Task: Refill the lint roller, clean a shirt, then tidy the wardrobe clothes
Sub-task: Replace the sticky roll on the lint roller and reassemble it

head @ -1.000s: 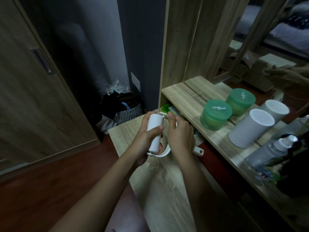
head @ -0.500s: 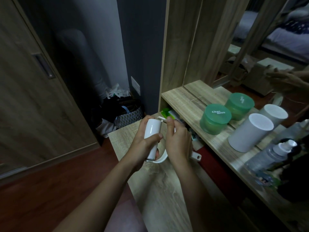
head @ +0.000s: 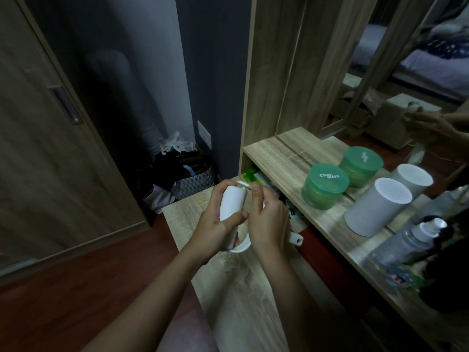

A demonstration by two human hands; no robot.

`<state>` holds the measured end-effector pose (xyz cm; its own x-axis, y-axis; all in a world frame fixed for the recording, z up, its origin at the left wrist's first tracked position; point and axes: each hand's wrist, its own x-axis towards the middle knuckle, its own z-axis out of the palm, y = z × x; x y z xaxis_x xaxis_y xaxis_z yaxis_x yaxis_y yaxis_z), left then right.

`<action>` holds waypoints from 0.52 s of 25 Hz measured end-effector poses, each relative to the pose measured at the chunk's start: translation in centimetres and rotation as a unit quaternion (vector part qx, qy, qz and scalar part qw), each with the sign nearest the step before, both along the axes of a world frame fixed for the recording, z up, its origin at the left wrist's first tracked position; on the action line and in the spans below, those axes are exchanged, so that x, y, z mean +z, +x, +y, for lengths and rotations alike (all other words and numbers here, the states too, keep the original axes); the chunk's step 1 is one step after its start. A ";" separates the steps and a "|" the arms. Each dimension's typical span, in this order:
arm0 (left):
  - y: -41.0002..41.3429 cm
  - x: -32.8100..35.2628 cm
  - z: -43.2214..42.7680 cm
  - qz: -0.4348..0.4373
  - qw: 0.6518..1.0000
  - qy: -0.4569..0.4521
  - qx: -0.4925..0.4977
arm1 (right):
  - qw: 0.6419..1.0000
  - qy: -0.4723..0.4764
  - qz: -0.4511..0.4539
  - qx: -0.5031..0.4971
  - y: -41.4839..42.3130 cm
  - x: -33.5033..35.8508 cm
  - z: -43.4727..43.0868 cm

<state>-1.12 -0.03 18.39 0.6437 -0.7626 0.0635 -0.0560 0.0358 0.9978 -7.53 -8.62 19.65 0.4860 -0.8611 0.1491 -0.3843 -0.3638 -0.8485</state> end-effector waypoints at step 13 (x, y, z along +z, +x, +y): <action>0.2 -0.9 0.2 0.033 0.999 0.028 0.004 | 0.999 -0.019 -0.022 0.029 -0.1 -0.3 0.1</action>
